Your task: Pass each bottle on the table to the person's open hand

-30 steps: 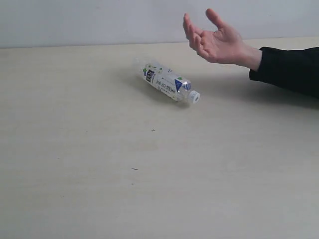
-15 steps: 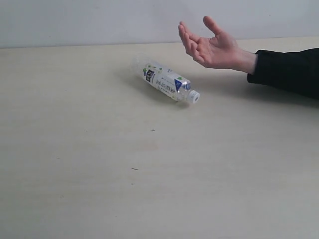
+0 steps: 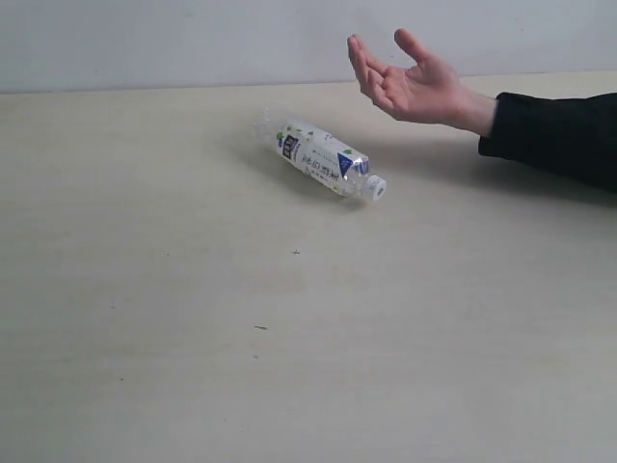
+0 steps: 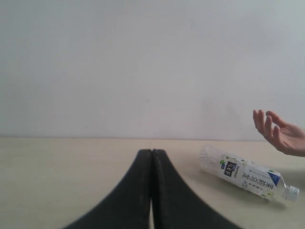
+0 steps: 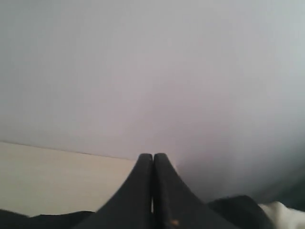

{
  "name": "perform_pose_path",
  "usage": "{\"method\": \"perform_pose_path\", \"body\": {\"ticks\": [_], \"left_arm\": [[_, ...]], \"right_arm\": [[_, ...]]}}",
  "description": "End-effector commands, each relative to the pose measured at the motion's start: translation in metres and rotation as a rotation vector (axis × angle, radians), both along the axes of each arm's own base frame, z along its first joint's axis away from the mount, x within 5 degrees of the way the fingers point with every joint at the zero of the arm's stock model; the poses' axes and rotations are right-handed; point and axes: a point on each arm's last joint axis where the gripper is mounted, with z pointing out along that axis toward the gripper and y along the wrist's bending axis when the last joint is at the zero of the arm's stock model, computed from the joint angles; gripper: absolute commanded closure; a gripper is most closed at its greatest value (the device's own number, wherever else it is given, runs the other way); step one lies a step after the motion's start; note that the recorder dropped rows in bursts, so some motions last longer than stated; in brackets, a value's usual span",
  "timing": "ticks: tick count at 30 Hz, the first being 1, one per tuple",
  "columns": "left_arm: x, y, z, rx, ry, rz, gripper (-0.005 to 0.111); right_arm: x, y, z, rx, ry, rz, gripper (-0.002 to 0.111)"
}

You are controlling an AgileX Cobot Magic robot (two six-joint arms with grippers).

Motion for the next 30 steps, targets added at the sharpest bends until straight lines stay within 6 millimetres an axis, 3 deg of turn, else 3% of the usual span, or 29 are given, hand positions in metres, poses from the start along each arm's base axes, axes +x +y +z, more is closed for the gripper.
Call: {"method": "perform_pose_path", "body": {"ticks": [1, 5, 8, 12, 17, 20, 24, 26, 30], "left_arm": [[0.000, 0.000, 0.000, 0.001, -0.006, 0.002, 0.107], [0.000, 0.000, 0.000, 0.001, -0.006, 0.002, 0.107], [0.000, 0.000, 0.000, 0.001, -0.006, 0.002, 0.107], [0.000, 0.000, 0.000, 0.001, -0.006, 0.002, 0.107], [0.000, 0.000, 0.000, 0.001, -0.006, 0.002, 0.107], [0.000, 0.000, 0.000, 0.001, -0.006, 0.002, 0.107], [0.000, 0.000, 0.000, 0.001, -0.006, 0.002, 0.107], [0.000, 0.000, 0.000, 0.001, -0.006, 0.002, 0.107], [0.000, 0.000, 0.000, 0.001, -0.006, 0.002, 0.107]], "right_arm": [[0.000, -0.025, 0.012, -0.109, 0.002, -0.340, 0.108], [0.004, -0.019, 0.007, -0.040, 0.018, -0.273, 0.108], [0.012, -0.001, 0.005, 0.011, -0.003, -0.037, 0.108], [0.019, 0.042, -0.006, 0.131, -0.020, 0.426, 0.108], [0.031, 0.082, -0.031, 0.414, 0.040, 0.760, 0.108], [0.038, 0.103, -0.061, 0.501, 0.222, 0.920, 0.108], [0.053, 0.112, -0.099, 0.572, 0.679, 0.879, 0.108], [0.066, 0.105, -0.122, 0.527, 0.917, 0.705, 0.108], [0.085, 0.094, -0.138, 0.460, 1.047, 0.451, 0.108]]}}
